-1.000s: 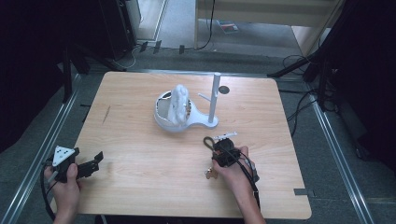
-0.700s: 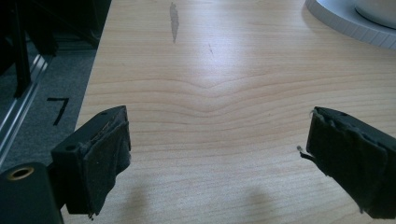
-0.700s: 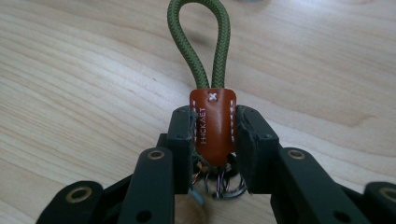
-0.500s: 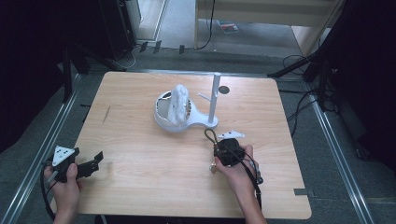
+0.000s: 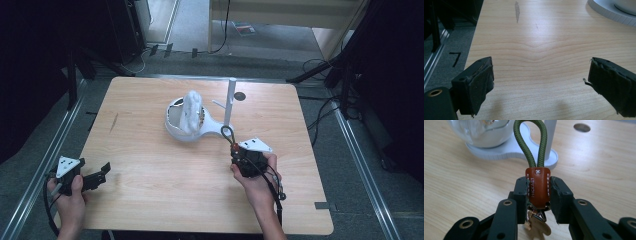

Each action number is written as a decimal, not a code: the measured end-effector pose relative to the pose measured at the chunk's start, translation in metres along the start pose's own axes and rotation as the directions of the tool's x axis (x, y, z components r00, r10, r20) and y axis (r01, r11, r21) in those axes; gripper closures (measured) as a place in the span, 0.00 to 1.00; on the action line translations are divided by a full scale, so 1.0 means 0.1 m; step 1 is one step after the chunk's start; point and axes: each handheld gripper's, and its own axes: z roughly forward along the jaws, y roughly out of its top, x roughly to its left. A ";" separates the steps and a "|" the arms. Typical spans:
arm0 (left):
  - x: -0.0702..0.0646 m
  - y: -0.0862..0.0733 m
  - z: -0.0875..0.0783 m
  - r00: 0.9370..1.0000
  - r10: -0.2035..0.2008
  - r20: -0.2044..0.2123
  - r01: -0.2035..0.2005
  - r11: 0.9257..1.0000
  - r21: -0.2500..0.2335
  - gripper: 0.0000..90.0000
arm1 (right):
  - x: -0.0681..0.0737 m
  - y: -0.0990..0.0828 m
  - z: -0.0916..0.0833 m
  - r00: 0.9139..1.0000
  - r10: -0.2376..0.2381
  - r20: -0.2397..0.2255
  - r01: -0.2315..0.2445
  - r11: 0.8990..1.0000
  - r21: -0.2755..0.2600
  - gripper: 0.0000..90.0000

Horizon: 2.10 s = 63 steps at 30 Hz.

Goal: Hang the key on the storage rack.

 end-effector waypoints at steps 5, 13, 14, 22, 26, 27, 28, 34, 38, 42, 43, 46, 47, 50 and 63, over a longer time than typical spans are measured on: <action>0.00 0.00 0.00 1.000 0.002 0.000 -0.002 1.000 0.001 0.08 | 0.02 0.04 -0.08 1.000 -0.005 0.008 0.006 0.997 -0.072 0.77; 0.00 0.00 0.00 1.000 0.006 -0.002 -0.006 1.000 0.002 0.08 | 0.05 0.09 -0.18 1.000 0.003 0.011 -0.001 0.984 -0.176 0.77; 0.00 0.00 0.00 1.000 0.006 -0.002 -0.006 1.000 0.003 0.08 | 0.05 0.10 -0.19 1.000 -0.001 0.011 0.003 0.982 -0.189 0.77; -0.01 0.00 0.00 1.000 0.007 -0.002 -0.007 1.000 0.001 0.08 | 0.09 0.12 -0.26 1.000 -0.003 0.017 0.007 0.965 -0.263 0.77; 0.00 0.00 0.00 1.000 0.005 -0.001 -0.005 1.000 0.000 0.08 | 0.10 0.14 -0.29 1.000 -0.001 0.025 0.008 0.957 -0.290 0.77; 0.00 0.00 0.00 1.000 0.004 -0.001 -0.004 1.000 0.000 0.08 | 0.10 0.15 -0.30 1.000 0.000 0.029 0.009 0.955 -0.298 0.77; 0.00 0.00 0.00 1.000 0.004 -0.001 -0.004 1.000 0.000 0.08 | 0.10 0.15 -0.31 0.999 0.003 0.032 0.007 0.953 -0.304 0.77; 0.00 0.00 0.00 1.000 0.003 -0.005 -0.003 1.000 -0.002 0.08 | 0.06 0.25 -0.40 0.999 0.031 0.028 -0.020 0.936 -0.353 0.77; -0.01 -0.01 -0.01 1.000 0.004 -0.008 -0.004 1.000 -0.007 0.08 | 0.04 0.31 -0.44 0.999 0.026 0.035 -0.011 0.931 -0.365 0.77; 0.00 -0.01 -0.01 1.000 0.002 -0.007 -0.002 1.000 -0.008 0.08 | 0.03 0.35 -0.43 0.999 0.033 0.039 -0.016 0.931 -0.366 0.77; 0.00 0.00 -0.01 1.000 0.004 -0.008 -0.004 1.000 -0.004 0.08 | 0.02 0.36 -0.43 0.999 0.033 0.040 -0.016 0.931 -0.364 0.77; -0.01 -0.01 -0.01 1.000 -0.005 -0.007 0.005 1.000 -0.012 0.08 | 0.02 0.39 -0.41 0.998 0.039 0.041 -0.021 0.934 -0.357 0.77; -0.01 -0.01 -0.01 1.000 -0.004 -0.006 0.003 1.000 -0.013 0.08 | 0.02 0.40 -0.40 0.998 0.040 0.042 -0.023 0.934 -0.357 0.77; 0.00 -0.01 -0.01 1.000 -0.004 -0.005 0.004 1.000 -0.014 0.08 | 0.02 0.44 -0.39 0.998 0.043 0.044 -0.025 0.935 -0.353 0.77; 0.00 -0.01 -0.01 1.000 -0.001 -0.005 0.001 1.000 -0.014 0.08 | 0.07 0.50 -0.24 0.997 0.037 0.066 -0.014 0.946 -0.324 0.77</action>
